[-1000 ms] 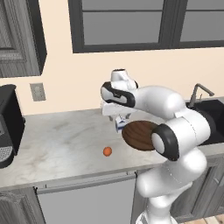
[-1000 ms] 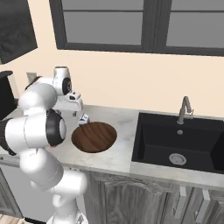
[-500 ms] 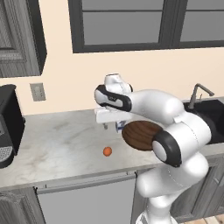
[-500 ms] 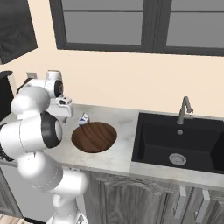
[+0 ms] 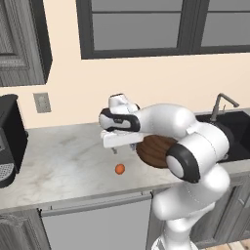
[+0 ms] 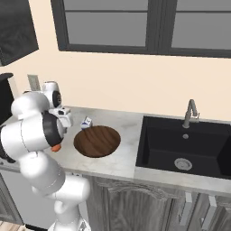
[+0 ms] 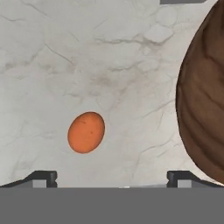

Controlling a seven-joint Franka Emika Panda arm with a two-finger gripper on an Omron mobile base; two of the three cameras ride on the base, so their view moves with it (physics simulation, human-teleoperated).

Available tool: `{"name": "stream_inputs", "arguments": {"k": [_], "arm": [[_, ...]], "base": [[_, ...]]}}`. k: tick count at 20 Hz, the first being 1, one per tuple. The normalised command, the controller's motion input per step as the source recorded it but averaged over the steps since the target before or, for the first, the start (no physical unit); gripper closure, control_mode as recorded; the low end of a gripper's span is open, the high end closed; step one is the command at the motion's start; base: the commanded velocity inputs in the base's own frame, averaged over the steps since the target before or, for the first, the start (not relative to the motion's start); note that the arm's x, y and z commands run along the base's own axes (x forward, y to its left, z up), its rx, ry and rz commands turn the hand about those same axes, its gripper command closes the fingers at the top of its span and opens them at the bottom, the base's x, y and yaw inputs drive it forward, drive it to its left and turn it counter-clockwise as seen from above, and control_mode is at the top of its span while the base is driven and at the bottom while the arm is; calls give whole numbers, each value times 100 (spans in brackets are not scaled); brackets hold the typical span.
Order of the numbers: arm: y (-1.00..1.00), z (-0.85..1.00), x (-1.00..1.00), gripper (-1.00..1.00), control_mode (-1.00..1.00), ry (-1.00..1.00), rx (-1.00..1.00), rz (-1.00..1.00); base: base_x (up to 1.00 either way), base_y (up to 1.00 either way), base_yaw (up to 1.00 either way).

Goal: Gather the eggs and milk located in the vicinity of the sink area and place them right next to the bowl.

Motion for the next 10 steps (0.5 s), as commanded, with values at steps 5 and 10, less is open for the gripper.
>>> {"name": "stream_inputs", "arguments": {"k": [5,10], "arm": [[34,-39,0,-100,-100,11,-1,0],[15,-31,0,-100,-100,3,0,0]], "base": [[0,0,0],[0,0,0]]}}
